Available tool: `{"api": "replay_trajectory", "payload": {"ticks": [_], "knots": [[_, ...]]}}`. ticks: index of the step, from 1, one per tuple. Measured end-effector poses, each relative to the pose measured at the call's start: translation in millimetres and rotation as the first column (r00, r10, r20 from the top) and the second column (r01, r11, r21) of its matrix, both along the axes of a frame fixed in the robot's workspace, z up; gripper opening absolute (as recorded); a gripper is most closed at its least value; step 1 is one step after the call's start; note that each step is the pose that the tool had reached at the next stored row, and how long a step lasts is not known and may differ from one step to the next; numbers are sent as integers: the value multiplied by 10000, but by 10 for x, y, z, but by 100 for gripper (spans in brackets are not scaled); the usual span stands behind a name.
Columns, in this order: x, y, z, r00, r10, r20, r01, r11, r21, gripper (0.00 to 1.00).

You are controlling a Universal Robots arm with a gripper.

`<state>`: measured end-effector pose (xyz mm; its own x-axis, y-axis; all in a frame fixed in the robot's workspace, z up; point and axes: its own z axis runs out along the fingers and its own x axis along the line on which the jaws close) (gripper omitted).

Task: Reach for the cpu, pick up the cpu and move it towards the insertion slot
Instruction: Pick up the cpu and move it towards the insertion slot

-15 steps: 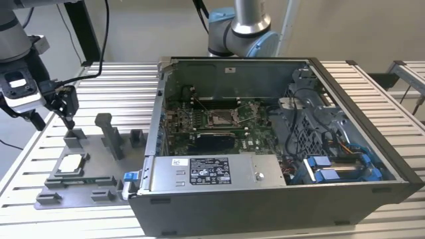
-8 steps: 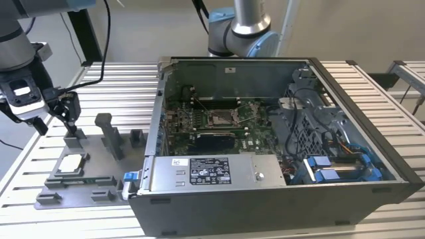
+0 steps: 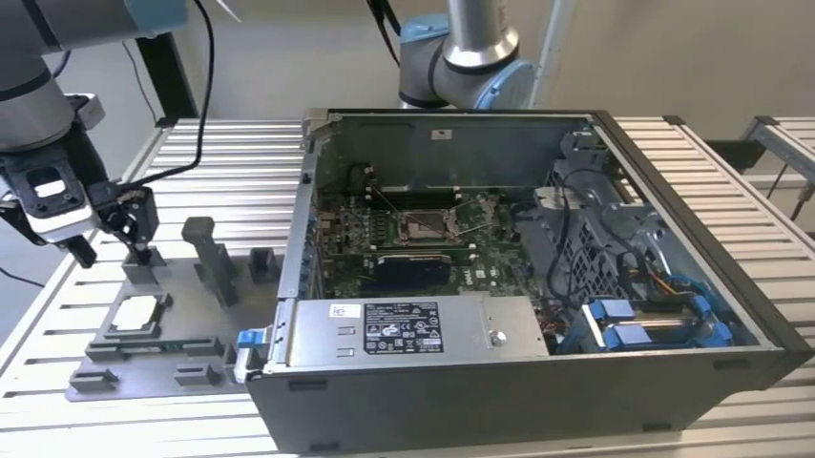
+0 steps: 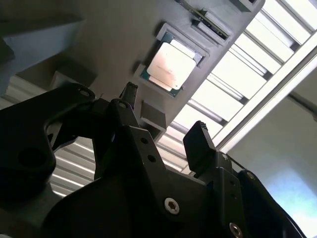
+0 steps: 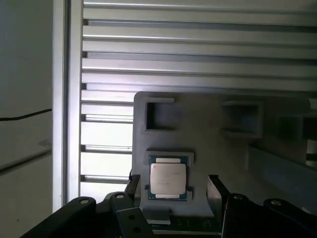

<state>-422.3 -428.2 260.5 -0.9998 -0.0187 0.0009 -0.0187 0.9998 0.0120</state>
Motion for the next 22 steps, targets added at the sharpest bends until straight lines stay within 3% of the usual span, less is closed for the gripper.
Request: {"api": "replay_trajectory", "payload": {"ticks": [8, 17, 22], "knots": [[3, -44, -123, 10000, -36, -2, 36, 10000, -1, 100], [6, -135, -247, 10000, -98, -2, 98, 10000, -1, 100], [5, -144, -326, 9999, -106, -1, 106, 9999, 0, 100]]}}
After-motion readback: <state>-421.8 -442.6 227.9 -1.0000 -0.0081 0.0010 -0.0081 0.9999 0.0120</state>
